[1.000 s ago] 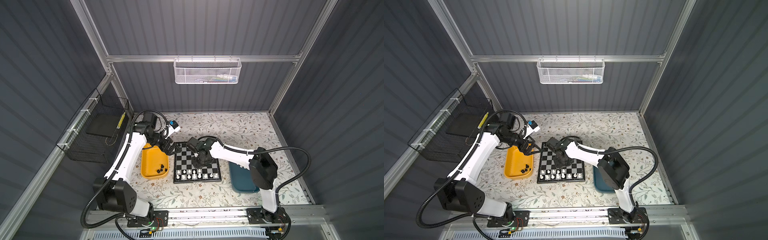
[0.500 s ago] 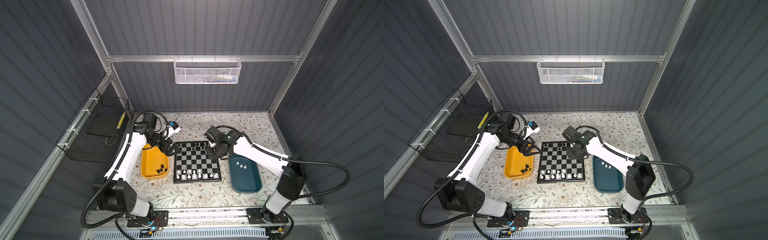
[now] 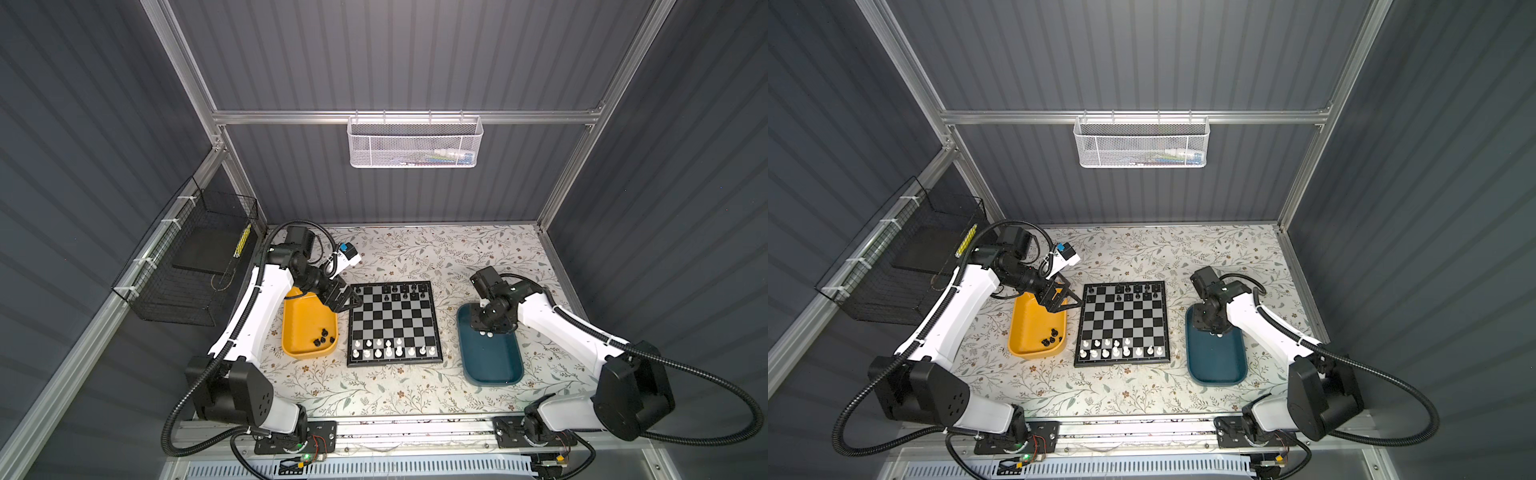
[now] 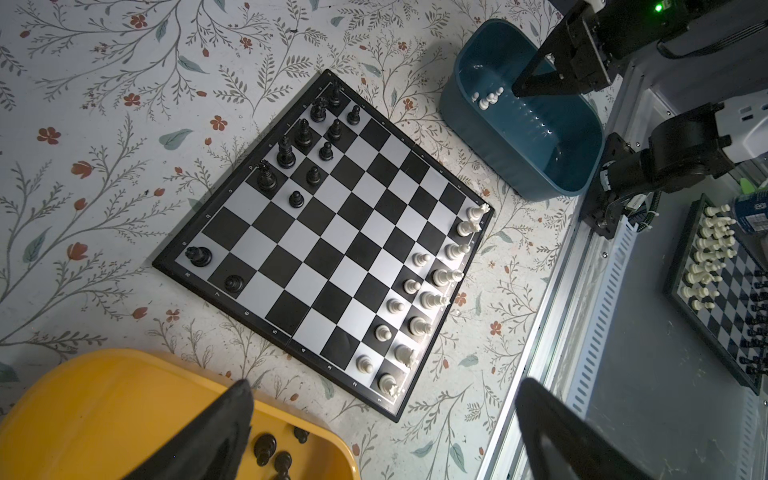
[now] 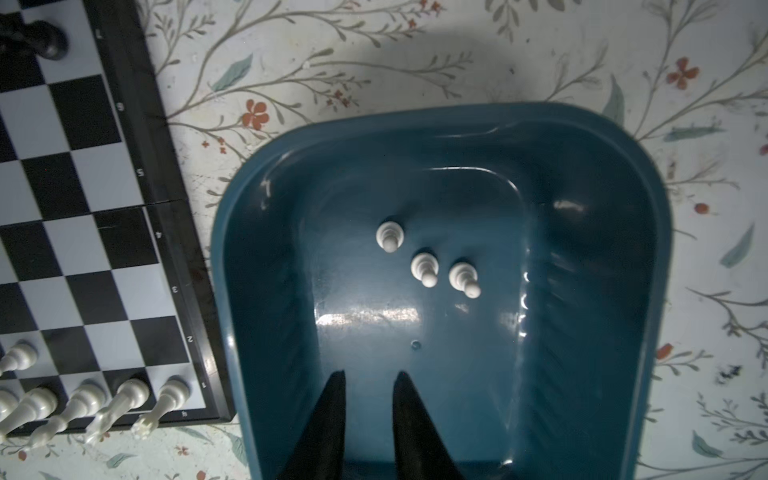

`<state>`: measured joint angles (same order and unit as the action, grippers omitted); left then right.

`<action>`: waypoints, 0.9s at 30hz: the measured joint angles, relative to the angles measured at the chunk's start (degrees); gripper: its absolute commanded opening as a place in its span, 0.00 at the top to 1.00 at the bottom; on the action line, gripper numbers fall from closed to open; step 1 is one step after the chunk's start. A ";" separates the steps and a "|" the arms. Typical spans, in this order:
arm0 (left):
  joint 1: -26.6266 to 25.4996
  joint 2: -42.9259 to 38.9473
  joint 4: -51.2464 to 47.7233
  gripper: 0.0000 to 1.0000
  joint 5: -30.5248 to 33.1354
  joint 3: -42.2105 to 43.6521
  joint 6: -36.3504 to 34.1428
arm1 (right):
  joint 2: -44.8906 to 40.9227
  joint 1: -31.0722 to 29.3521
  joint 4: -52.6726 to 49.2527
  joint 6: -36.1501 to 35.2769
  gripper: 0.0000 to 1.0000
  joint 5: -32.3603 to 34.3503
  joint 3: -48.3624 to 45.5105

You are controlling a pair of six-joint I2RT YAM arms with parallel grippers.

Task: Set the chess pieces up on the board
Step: 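Move the open right gripper back over the teal tray, then lower the open right gripper onto another white pawn in the teal tray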

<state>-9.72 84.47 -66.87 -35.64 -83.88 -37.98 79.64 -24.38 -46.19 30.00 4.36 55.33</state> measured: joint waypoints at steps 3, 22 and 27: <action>0.00 0.00 0.00 0.00 0.00 0.00 0.00 | 0.09 1.31 1.75 -0.07 0.74 -0.07 -1.25; 0.00 0.00 0.02 0.00 0.04 0.00 0.02 | 9.16 5.16 10.58 -3.08 0.76 -1.31 -1.84; 0.00 0.00 0.02 0.01 0.07 0.00 0.00 | 11.02 5.22 11.47 -3.69 0.76 -1.62 -1.20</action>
<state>-9.72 84.47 -66.85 -35.57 -83.88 -37.98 90.65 -19.16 -34.72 26.30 2.74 54.13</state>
